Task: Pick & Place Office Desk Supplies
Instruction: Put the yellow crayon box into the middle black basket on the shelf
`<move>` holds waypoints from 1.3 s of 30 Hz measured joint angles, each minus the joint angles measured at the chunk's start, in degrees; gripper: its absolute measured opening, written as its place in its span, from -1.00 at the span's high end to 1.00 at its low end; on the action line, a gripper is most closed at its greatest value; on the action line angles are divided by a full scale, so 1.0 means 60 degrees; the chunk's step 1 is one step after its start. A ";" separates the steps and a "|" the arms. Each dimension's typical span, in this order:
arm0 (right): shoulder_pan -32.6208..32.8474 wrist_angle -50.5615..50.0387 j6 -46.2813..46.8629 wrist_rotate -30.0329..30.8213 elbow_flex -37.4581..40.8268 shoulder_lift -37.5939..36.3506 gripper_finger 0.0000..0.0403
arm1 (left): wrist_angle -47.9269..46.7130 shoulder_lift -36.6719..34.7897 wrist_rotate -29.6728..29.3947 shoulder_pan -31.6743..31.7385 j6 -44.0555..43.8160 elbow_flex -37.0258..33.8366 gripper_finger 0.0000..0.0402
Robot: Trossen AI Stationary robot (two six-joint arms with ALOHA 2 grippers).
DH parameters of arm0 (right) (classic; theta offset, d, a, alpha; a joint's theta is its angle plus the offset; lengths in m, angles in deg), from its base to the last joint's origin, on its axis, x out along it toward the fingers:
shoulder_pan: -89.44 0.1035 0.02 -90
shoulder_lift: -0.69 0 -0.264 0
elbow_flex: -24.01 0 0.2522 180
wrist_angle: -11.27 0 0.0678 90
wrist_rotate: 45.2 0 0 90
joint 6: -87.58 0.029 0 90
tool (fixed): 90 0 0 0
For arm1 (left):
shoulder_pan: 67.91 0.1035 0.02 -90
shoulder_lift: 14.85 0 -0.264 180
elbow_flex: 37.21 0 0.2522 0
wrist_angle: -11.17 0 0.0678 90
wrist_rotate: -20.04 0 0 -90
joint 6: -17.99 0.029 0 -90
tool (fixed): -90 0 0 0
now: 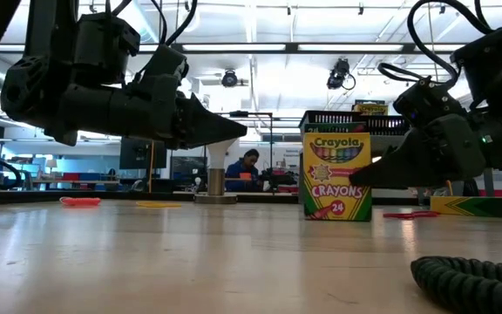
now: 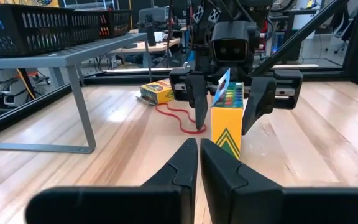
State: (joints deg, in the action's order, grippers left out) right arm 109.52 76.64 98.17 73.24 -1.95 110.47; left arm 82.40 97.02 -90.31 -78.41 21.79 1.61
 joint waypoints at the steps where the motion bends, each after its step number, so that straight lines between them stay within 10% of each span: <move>1: 0.0000 0.0003 -0.0027 0.0000 0.0000 0.0000 -0.31 | 0.0002 0.0000 0.0001 0.0000 0.0000 0.0000 0.87; 39: 0.2112 0.0054 -0.0582 0.3441 -0.0007 -0.0007 -0.46 | 0.0009 0.0000 0.0001 0.0000 0.0007 0.0000 0.87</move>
State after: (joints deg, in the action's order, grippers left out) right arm 122.19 76.96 94.67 93.89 -2.00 110.43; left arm 82.45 97.02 -90.30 -78.41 21.83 1.61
